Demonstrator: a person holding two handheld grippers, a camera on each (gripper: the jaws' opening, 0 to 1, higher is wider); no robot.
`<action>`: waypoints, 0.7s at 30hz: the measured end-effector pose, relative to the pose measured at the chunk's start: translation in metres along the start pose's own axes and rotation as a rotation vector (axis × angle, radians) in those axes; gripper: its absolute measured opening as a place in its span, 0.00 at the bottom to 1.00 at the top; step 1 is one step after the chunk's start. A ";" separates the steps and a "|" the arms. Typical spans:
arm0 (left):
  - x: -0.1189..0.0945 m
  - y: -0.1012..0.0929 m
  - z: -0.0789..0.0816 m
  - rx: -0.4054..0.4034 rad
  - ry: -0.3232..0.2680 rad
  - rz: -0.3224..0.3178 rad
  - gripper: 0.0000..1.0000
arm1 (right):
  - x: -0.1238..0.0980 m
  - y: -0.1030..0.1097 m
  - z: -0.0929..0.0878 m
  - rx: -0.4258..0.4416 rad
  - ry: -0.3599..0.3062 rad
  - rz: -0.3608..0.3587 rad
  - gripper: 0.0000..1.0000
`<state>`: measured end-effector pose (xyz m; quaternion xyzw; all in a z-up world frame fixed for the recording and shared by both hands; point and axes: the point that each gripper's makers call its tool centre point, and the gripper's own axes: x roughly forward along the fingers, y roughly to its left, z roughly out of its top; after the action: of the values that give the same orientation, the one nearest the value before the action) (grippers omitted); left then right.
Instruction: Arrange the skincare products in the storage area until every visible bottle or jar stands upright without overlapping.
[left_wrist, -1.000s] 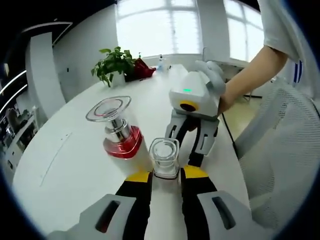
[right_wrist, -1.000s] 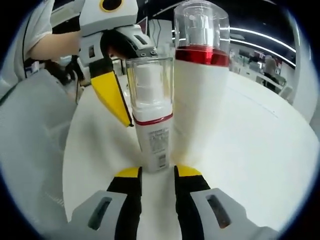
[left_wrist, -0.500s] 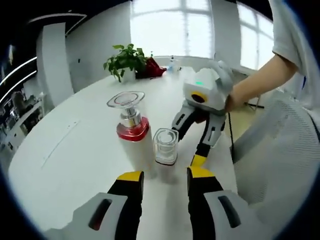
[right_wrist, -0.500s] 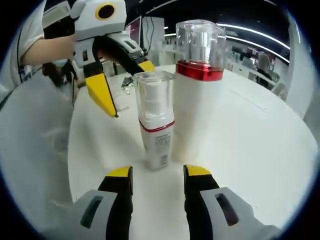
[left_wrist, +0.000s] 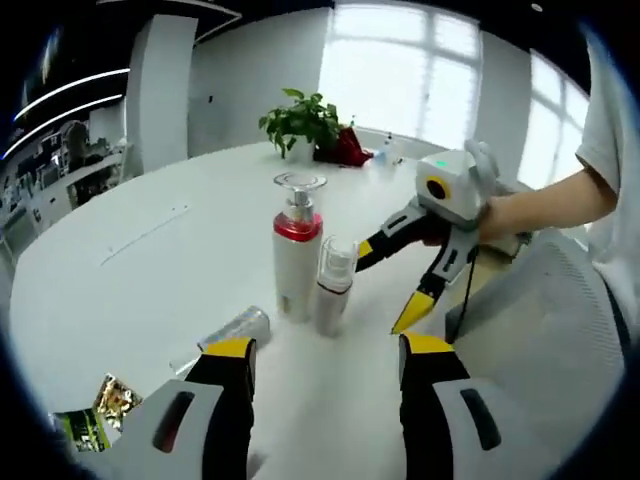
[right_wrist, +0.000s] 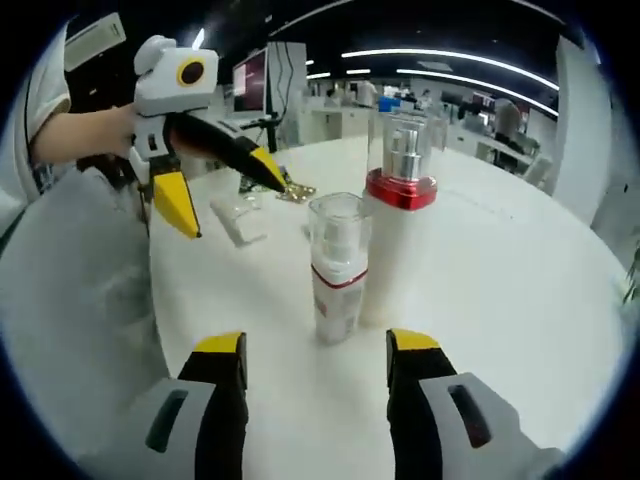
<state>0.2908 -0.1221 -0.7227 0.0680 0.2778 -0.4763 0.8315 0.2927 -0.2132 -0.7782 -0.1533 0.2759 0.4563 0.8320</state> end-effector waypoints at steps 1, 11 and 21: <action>-0.005 -0.001 -0.002 -0.022 -0.004 0.012 0.56 | -0.002 0.001 0.001 0.006 -0.003 -0.005 0.57; -0.056 0.011 -0.022 -0.147 -0.051 0.118 0.66 | -0.018 0.013 0.015 0.031 -0.025 -0.044 0.65; -0.098 0.007 -0.044 -0.183 -0.042 0.186 0.76 | -0.037 0.020 0.030 0.026 -0.045 -0.077 0.72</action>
<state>0.2406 -0.0280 -0.7093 0.0073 0.2952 -0.3711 0.8804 0.2696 -0.2125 -0.7323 -0.1425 0.2570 0.4236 0.8569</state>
